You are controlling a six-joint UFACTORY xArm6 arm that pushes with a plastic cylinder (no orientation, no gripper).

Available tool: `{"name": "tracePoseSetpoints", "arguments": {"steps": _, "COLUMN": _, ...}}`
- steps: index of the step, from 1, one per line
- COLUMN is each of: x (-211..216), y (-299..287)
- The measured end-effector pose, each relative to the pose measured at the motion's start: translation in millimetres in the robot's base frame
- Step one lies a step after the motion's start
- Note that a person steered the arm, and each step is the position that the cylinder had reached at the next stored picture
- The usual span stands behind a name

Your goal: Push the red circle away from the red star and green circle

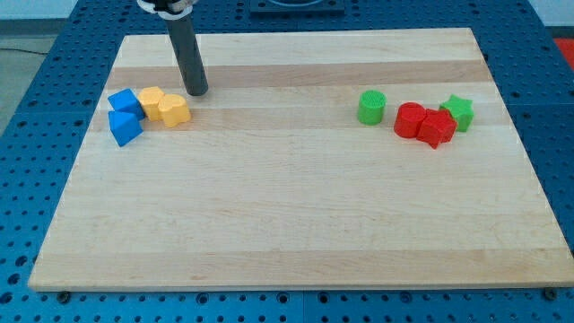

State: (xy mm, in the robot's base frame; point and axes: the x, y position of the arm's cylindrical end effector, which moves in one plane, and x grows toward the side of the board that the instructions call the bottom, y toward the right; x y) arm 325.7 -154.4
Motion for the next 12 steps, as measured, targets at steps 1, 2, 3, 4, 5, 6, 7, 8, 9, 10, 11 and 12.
{"name": "tracePoseSetpoints", "arguments": {"steps": 1, "x": 5, "y": 48}}
{"name": "tracePoseSetpoints", "arguments": {"steps": 2, "x": 34, "y": 107}}
{"name": "tracePoseSetpoints", "arguments": {"steps": 3, "x": 101, "y": 102}}
{"name": "tracePoseSetpoints", "arguments": {"steps": 4, "x": 175, "y": 179}}
{"name": "tracePoseSetpoints", "arguments": {"steps": 5, "x": 180, "y": 308}}
{"name": "tracePoseSetpoints", "arguments": {"steps": 6, "x": 146, "y": 367}}
{"name": "tracePoseSetpoints", "arguments": {"steps": 7, "x": 100, "y": 330}}
{"name": "tracePoseSetpoints", "arguments": {"steps": 8, "x": 40, "y": 272}}
{"name": "tracePoseSetpoints", "arguments": {"steps": 9, "x": -18, "y": 254}}
{"name": "tracePoseSetpoints", "arguments": {"steps": 10, "x": -38, "y": 230}}
{"name": "tracePoseSetpoints", "arguments": {"steps": 11, "x": -55, "y": 152}}
{"name": "tracePoseSetpoints", "arguments": {"steps": 12, "x": -97, "y": 77}}
